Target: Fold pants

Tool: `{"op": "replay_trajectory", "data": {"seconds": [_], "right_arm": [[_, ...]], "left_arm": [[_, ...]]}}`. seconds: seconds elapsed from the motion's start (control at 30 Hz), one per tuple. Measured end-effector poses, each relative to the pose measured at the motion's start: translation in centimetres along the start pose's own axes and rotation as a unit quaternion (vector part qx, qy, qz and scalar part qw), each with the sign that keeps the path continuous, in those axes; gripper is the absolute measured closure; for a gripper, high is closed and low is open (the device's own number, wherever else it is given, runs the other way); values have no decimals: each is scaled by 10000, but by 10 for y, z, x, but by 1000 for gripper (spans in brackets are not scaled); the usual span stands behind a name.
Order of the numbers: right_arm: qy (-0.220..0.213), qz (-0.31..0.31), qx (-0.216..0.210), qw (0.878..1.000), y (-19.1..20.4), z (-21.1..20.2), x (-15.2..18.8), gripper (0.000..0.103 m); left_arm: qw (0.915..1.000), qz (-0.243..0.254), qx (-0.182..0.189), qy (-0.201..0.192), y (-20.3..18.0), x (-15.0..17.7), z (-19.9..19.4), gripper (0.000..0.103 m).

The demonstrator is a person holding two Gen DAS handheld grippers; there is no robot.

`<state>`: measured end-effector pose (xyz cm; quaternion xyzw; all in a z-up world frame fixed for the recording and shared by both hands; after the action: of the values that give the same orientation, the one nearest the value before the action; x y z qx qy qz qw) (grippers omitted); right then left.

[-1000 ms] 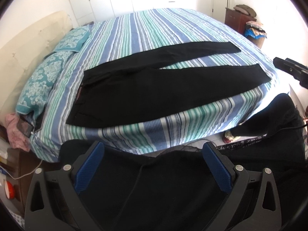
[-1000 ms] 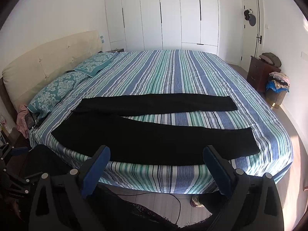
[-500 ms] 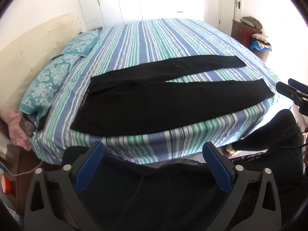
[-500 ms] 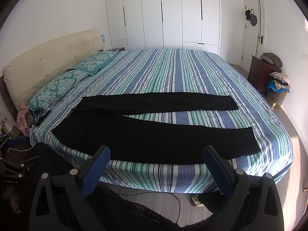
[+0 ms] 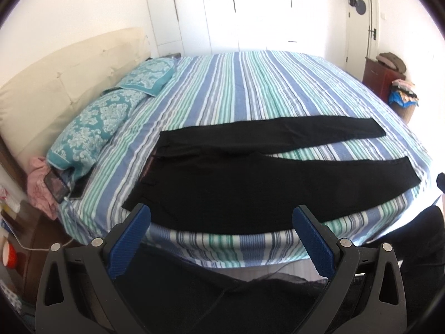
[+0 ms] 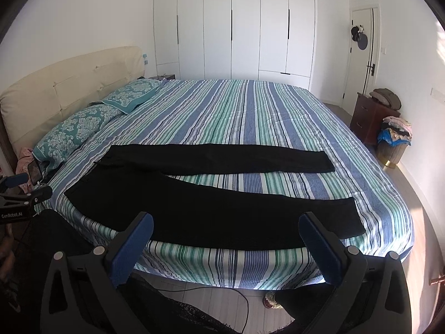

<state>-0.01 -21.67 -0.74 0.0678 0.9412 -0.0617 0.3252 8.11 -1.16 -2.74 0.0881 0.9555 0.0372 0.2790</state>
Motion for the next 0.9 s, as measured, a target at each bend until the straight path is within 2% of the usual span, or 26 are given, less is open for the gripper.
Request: {"op": "replay_trajectory", "data": {"seconds": [0.17,0.37,0.47,0.57,0.67,0.8,0.9], "right_arm": [[-18,-113,288,9995,-16,9,-20,0],[435,117,994,9940,-53,42,-45,0],[127,381,1120,9929,-67,35,-48,0],[-467,448,1324,9891,-72,14,-51,0],[-897,255,1158,9889,-67,-4,-58,0],[-561,-166,782,9952,-53,12,-59,0],[-704,33,508,9962,-51,14,-55,0]], "left_arm": [[9995,146,-262,133,0,-25,28,1],[9976,63,-281,637,2,-47,71,1],[9966,-84,-526,621,0,-52,75,1],[9957,-85,-749,542,-6,-56,76,1],[9959,-18,-778,455,-14,-61,78,1],[9960,200,-656,570,-29,-67,88,1],[9960,336,-457,694,-40,-68,97,1]]}}
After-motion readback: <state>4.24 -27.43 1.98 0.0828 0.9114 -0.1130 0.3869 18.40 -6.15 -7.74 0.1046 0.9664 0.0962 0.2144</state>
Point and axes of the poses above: each gripper's, at about its wrist camera, not at the fingertips, and z roughly the way its jaws point, y to its left, x to its underside, the point moved 5 cm from there along z, roughly the way its jaws point, and after that the axes turned 14 degrees about y, right-handed, at the moved point
